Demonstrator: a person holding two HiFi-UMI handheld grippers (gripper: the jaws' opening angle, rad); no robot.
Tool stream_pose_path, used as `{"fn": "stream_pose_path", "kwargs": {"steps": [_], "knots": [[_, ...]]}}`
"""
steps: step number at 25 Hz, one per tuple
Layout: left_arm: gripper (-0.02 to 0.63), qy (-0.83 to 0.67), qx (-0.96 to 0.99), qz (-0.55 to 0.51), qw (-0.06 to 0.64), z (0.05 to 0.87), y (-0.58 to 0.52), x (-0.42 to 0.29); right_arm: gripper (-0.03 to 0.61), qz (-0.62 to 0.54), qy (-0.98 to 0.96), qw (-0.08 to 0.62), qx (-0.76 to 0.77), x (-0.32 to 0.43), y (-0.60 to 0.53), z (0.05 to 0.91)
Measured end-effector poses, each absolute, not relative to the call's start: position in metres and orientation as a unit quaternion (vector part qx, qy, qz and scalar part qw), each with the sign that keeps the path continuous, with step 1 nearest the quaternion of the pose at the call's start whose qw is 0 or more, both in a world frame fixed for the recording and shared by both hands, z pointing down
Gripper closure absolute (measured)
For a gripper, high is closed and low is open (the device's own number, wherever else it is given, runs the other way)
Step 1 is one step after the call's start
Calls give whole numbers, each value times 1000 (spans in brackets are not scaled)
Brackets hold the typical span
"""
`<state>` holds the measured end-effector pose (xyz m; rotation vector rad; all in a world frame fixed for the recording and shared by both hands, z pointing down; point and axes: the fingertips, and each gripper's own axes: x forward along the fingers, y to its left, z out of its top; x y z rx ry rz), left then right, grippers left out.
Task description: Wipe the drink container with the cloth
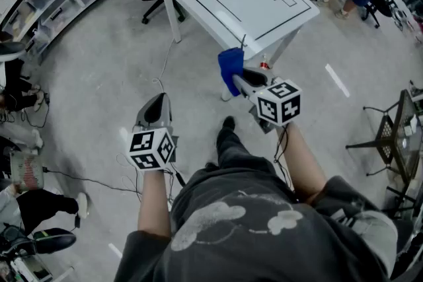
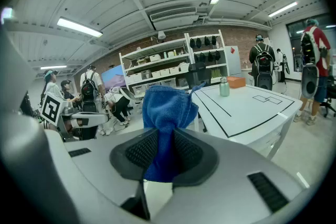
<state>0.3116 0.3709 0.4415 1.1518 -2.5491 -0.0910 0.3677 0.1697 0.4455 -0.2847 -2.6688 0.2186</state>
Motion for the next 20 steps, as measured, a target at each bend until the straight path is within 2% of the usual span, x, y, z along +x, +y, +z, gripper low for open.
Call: {"fn": "stream_pose_path", "kwargs": {"steps": [7, 20], "knots": [[612, -903, 397, -31, 163, 440, 390, 332, 494, 74, -965, 227, -113, 387, 189, 450], [612, -908, 377, -43, 178, 451, 423, 332, 492, 54, -960, 240, -135, 372, 217, 457]]}}
